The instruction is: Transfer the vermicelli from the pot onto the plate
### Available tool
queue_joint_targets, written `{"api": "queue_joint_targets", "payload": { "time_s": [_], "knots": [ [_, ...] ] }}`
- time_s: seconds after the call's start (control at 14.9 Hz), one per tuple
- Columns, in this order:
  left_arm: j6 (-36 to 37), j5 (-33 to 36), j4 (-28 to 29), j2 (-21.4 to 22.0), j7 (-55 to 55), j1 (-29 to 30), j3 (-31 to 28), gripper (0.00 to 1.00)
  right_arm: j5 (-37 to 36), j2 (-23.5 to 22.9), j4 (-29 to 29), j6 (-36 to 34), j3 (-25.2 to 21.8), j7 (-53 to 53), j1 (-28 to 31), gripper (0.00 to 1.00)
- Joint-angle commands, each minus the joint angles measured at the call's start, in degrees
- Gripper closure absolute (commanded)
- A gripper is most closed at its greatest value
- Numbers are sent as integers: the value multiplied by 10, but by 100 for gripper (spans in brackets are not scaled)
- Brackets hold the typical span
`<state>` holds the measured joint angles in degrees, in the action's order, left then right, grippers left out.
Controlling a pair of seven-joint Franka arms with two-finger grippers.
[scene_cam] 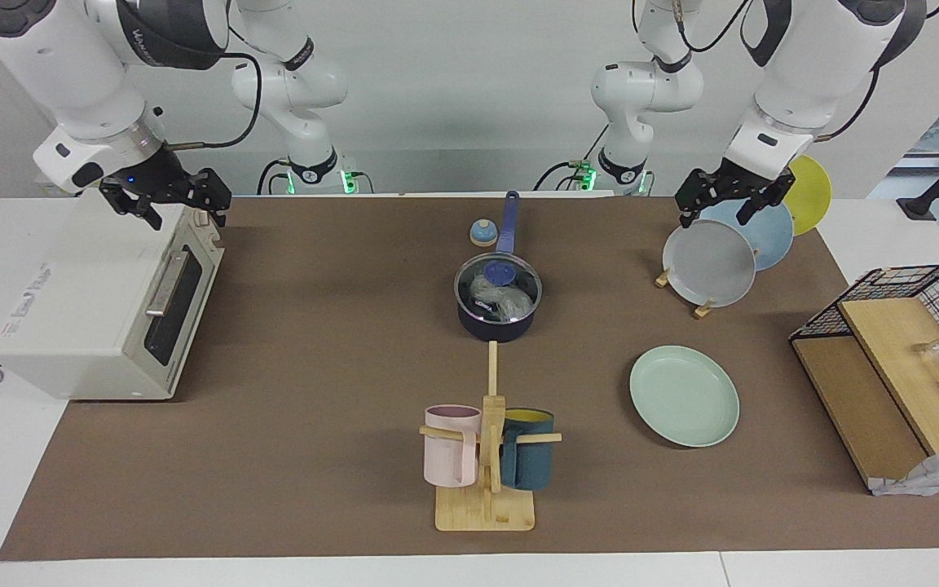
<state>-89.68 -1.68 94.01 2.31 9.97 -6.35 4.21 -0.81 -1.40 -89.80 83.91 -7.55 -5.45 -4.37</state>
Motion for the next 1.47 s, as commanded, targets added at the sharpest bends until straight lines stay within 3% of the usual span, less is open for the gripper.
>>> {"api": "queue_joint_targets", "payload": {
  "time_s": [0.0, 0.6, 0.87, 1.21, 1.41],
  "knots": [
    [7, 11, -1, 5, 1, 2, 0, 0, 10, 5, -1, 0, 3, -1, 2, 0],
    [7, 11, -1, 6, 1, 2, 0, 0, 19, 14, -5, 5, 2, 0, 2, 0],
    [7, 11, -1, 5, 1, 2, 0, 0, 26, 14, -5, 18, 17, 4, -26, 0],
    [7, 11, -1, 5, 1, 2, 0, 0, 26, -24, 9, 38, 26, 223, -179, 0],
    [7, 11, -1, 6, 1, 2, 0, 0, 49, -112, 98, 51, 30, 345, -249, 0]
  ]
}}
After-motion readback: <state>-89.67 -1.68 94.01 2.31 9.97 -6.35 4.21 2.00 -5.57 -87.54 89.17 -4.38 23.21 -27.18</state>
